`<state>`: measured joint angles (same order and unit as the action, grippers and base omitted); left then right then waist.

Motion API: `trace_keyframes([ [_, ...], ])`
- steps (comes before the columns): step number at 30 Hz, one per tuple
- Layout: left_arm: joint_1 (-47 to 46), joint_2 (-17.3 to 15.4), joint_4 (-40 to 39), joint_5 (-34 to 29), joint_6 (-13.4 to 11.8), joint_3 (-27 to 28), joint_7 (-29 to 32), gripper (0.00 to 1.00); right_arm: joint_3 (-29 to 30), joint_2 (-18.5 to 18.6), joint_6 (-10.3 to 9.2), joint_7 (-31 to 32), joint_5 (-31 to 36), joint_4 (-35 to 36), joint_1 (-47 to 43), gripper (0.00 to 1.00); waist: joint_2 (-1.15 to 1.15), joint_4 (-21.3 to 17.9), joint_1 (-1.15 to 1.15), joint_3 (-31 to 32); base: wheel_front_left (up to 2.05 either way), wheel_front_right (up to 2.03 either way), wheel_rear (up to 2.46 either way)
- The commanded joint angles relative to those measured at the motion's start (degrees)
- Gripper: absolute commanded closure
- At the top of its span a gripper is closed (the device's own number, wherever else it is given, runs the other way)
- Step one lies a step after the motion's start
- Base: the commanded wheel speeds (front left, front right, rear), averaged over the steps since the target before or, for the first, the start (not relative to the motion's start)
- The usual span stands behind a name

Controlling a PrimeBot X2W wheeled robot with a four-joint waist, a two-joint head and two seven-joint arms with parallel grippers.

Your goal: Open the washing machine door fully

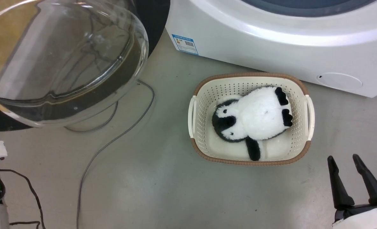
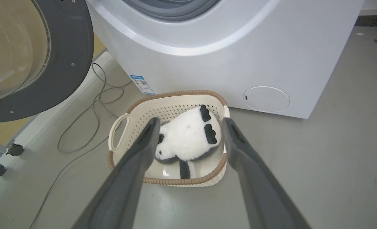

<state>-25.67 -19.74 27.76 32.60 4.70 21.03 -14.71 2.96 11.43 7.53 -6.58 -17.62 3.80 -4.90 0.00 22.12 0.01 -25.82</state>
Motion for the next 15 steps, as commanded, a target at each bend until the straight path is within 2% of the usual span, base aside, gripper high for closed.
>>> trace_keyframes([
  [1,-1.2,-0.8,1.0,-0.9,0.3,-0.2,-0.3,1.0,0.1,0.4,-0.04,0.2,0.3,0.4,1.0,0.0,0.0,0.0,-0.01,-0.3,0.0,0.0,0.0],
  [7,-4.0,-1.9,5.2,-2.4,1.5,0.3,-0.3,1.0,0.0,0.5,-0.04,0.7,0.7,1.2,1.5,0.0,0.0,-0.1,-0.01,-0.9,0.0,0.0,0.0],
  [15,-4.1,-1.9,5.8,-5.5,2.4,0.7,-0.3,1.0,-0.5,-0.3,-0.04,0.4,0.8,0.5,1.7,0.0,0.0,-0.3,-0.01,0.6,0.0,0.0,0.0],
])
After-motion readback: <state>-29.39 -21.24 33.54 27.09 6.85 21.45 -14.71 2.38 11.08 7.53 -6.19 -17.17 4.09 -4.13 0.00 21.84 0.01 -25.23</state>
